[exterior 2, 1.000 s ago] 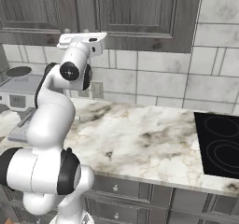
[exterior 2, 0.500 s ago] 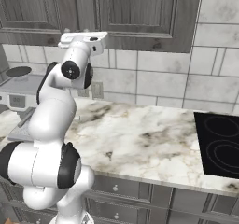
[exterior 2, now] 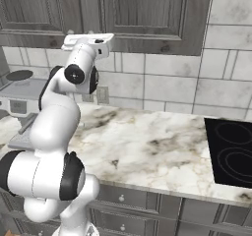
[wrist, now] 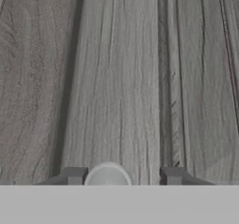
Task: Pick the pan from the cabinet and place it on the stove. Then turn on the stove burner for the pan.
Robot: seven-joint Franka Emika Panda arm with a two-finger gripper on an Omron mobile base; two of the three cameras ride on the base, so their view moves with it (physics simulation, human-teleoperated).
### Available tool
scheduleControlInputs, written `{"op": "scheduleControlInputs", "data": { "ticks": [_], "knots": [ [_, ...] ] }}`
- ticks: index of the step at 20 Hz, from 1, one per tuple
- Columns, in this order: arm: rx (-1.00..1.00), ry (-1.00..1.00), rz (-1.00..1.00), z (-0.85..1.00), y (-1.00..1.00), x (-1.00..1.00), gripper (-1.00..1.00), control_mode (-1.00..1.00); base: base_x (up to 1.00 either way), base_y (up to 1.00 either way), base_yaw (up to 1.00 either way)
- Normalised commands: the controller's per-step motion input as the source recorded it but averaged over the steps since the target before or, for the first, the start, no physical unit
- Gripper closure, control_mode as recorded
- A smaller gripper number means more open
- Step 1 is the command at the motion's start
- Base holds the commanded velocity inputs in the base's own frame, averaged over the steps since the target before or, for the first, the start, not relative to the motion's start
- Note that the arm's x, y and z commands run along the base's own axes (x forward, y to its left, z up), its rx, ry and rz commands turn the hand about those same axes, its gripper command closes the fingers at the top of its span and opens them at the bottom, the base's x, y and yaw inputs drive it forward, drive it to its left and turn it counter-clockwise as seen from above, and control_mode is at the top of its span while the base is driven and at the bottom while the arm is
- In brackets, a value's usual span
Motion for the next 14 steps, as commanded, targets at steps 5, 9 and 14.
{"op": "scheduleControlInputs", "data": {
  "ticks": [5,9,14],
  "knots": [
    [0.00,0.08,0.00,-0.12,0.07,0.03,1.00,-1.00,0.00,0.00,0.00],
    [0.00,0.09,0.01,-0.01,0.00,-0.03,1.00,-1.00,0.00,0.00,0.00],
    [0.00,0.06,0.03,0.00,-0.28,-0.45,1.00,-1.00,0.00,0.00,0.00]
  ]
}}
